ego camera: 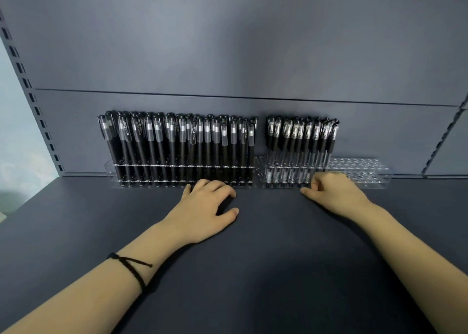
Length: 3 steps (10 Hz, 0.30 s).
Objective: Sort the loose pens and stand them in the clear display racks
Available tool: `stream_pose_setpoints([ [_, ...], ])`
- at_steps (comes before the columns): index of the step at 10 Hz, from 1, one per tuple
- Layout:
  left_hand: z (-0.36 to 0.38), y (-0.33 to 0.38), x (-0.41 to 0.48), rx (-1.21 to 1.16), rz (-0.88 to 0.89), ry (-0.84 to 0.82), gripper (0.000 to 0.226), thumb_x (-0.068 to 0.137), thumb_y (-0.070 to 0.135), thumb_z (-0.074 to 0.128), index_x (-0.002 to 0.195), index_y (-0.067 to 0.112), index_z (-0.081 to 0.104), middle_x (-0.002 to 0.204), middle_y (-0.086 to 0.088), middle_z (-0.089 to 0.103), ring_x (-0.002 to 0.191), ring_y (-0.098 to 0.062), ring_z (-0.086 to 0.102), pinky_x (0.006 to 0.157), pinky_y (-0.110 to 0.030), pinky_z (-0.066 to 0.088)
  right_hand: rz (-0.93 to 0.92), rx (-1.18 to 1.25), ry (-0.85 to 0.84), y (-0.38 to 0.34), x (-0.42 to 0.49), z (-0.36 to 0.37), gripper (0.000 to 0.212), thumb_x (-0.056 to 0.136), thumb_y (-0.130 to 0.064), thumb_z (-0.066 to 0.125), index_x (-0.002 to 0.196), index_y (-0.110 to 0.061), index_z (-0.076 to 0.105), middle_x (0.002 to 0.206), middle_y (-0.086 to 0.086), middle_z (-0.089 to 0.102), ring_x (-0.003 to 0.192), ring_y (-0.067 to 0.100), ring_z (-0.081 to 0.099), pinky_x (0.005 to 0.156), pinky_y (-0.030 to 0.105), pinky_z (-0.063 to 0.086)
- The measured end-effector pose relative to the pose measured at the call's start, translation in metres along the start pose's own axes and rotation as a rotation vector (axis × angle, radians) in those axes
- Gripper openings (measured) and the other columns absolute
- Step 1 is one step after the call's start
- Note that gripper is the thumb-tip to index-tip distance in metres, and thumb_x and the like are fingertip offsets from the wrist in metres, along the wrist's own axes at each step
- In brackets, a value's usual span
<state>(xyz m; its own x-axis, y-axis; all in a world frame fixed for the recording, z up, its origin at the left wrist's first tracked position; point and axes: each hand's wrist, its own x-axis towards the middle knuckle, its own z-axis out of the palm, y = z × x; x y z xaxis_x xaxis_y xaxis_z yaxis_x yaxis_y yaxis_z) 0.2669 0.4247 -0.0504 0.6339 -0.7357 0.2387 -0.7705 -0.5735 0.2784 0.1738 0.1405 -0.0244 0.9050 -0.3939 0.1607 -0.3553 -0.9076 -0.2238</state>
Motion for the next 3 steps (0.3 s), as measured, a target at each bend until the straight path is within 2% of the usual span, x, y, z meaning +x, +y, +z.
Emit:
stream_pose_setpoints([
  [2,-0.0047,0.0013,0.0012,-0.029,0.011,-0.05,0.037,0.095,0.051,0.047,0.127,0.033,0.046,0.138,0.018,0.041,0.132,-0.009,0.025,0.117,-0.054,0.015,-0.157,0.006,0.078,0.0101,0.0137,0.0164,0.03,0.091,-0.035,0.058,0.07,-0.021,0.042,0.076,-0.001,0.051,0.084,0.024,0.049,0.076,0.039,0.046],
  [3,-0.0065,0.0034,0.0044,-0.02,0.015,-0.066,0.035,0.095,0.05,0.047,0.125,0.032,0.047,0.138,0.015,0.042,0.132,-0.013,0.026,0.115,-0.055,0.017,-0.157,0.051,0.085,0.0097,0.0142,0.0161,0.027,0.09,-0.03,0.058,0.071,-0.02,0.042,0.078,0.001,0.051,0.085,0.025,0.048,0.073,0.036,0.043],
])
